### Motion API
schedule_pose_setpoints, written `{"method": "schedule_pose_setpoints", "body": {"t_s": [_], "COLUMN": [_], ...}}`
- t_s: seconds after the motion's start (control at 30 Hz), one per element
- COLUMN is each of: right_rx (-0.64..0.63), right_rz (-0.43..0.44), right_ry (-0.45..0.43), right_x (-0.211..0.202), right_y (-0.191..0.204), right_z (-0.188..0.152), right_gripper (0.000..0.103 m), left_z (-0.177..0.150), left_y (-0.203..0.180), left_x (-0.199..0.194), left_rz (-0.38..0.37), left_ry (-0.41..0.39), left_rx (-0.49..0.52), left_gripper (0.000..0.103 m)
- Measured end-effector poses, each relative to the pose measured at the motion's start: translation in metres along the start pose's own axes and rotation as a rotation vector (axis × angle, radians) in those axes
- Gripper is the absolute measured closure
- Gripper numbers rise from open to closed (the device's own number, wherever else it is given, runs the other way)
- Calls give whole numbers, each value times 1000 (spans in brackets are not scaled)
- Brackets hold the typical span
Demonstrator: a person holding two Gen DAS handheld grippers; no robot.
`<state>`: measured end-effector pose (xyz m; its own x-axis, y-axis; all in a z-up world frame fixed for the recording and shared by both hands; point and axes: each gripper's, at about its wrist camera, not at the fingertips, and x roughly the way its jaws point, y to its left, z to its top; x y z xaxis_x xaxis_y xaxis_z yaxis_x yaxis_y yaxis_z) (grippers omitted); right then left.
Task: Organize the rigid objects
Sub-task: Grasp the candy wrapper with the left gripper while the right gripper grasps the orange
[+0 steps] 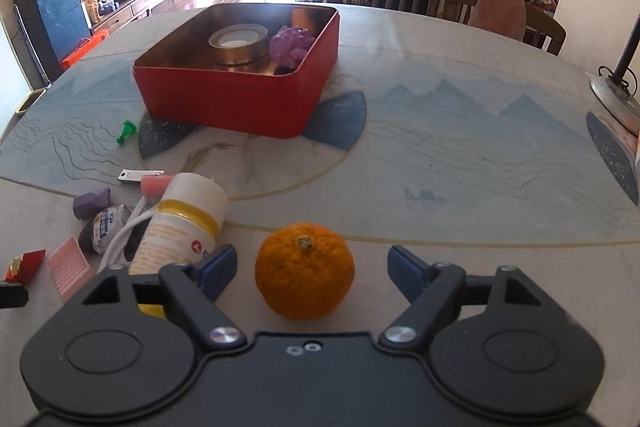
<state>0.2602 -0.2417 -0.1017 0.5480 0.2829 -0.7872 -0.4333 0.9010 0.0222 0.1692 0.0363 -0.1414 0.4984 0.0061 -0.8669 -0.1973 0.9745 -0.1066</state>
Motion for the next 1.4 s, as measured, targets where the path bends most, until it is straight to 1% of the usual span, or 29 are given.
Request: {"method": "schedule_pose_setpoints", "body": {"t_s": [0.07, 0.1, 0.13, 0.17, 0.23, 0.27, 0.33, 0.4, 0.5, 0.57, 0.6, 0.63, 0.8, 1.0, 1.2, 1.4], "right_rx": [4, 5, 7, 7, 6, 6, 8, 5, 6, 6, 4, 1, 4, 2, -18, -35], "right_rz": [2, 3, 4, 6, 5, 6, 9, 8, 9, 11, 12, 11, 13, 37, 41, 55], "right_ry": [2, 2, 2, 2, 6, 7, 7, 6, 7, 4, 3, 1, 3, 2, -13, -53], "right_x": [0, 0, 0, 0, 0, 0, -1, -2, -4, -6, -7, -7, -10, -17, -30, -44], "right_y": [0, 0, 0, 0, 0, 0, 0, 1, 2, 2, 2, 3, 3, 3, 7, 13], "right_z": [1, 0, 1, 1, 1, 1, 2, 1, 2, 3, 3, 3, 2, 2, 13, 32], "right_gripper": [27, 29, 30, 33, 39, 42, 45, 47, 48, 47, 48, 50, 51, 51, 51, 51], "left_z": [-1, -1, -1, -1, -2, -2, -2, -2, -1, 0, 0, 1, 3, 7, 13, 29], "left_y": [-2, -3, -4, -5, -8, -9, -11, -13, -14, -14, -14, -14, -12, -12, -10, -9], "left_x": [1, 1, 2, 2, 1, 0, -2, -2, -4, -4, -4, -4, -3, -4, -6, -16], "left_rz": [7, 10, 13, 15, 22, 21, 22, 31, 31, 25, 25, 26, 12, 10, 7, 1], "left_ry": [-3, -4, -3, -1, -5, -9, -15, -18, -19, -17, -17, -17, -16, -27, -40, -82], "left_rx": [4, 8, 12, 16, 29, 31, 35, 45, 42, 34, 33, 31, 8, -3, -32, -54], "left_gripper": [3, 6, 12, 15, 27, 31, 44, 52, 70, 73, 77, 77, 79, 80, 80, 80]}}
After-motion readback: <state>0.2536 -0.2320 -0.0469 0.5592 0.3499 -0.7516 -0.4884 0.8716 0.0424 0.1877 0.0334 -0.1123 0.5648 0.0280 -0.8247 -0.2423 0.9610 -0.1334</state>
